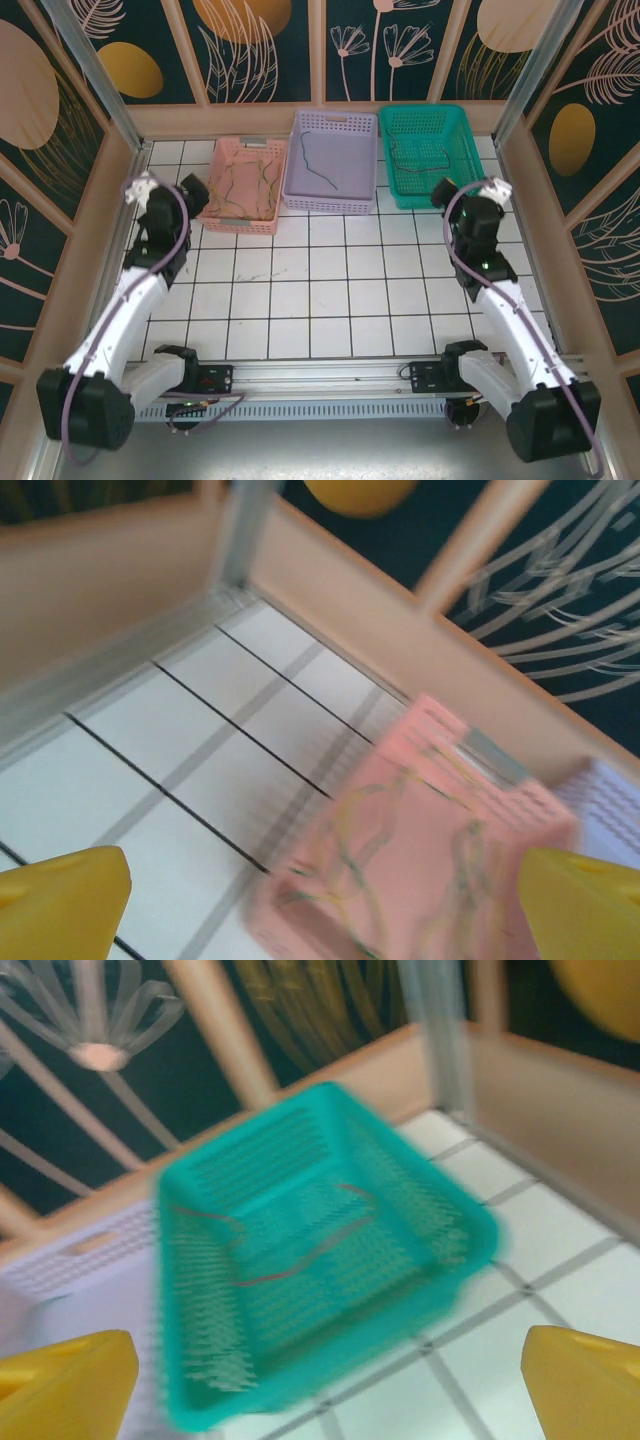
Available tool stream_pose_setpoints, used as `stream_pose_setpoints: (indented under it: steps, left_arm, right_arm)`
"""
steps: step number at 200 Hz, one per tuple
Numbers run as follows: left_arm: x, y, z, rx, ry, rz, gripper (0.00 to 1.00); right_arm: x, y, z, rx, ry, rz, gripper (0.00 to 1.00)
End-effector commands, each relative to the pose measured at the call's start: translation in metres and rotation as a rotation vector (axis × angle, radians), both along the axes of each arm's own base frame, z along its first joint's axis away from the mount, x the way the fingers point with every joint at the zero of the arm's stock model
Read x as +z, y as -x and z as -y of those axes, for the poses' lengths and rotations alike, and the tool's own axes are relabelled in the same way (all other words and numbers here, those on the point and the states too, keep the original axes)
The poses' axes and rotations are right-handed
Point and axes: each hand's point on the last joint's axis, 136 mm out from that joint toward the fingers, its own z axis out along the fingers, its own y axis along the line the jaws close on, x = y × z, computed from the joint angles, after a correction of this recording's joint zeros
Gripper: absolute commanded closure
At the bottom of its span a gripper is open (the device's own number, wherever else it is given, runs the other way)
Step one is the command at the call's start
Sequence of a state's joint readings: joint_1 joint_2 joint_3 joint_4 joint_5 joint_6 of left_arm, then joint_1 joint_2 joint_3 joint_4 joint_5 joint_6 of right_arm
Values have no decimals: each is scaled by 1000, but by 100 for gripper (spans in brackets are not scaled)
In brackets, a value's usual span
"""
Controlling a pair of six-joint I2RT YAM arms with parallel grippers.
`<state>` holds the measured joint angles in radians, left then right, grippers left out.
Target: Untangle the cables
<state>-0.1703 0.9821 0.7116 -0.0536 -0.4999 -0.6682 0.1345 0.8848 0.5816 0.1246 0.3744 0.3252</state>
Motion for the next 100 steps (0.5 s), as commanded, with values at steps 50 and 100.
stream_pose_setpoints:
  steps: [50, 100]
  left_arm:
    - [-93, 13, -26, -49, -460, -74, 1]
    - [-92, -40, -10, -181, -476, 37, 1]
  right_arm:
    - [-81, -23, 5, 106, 264, 35, 1]
    - [-114, -45, 4, 181, 215, 54, 1]
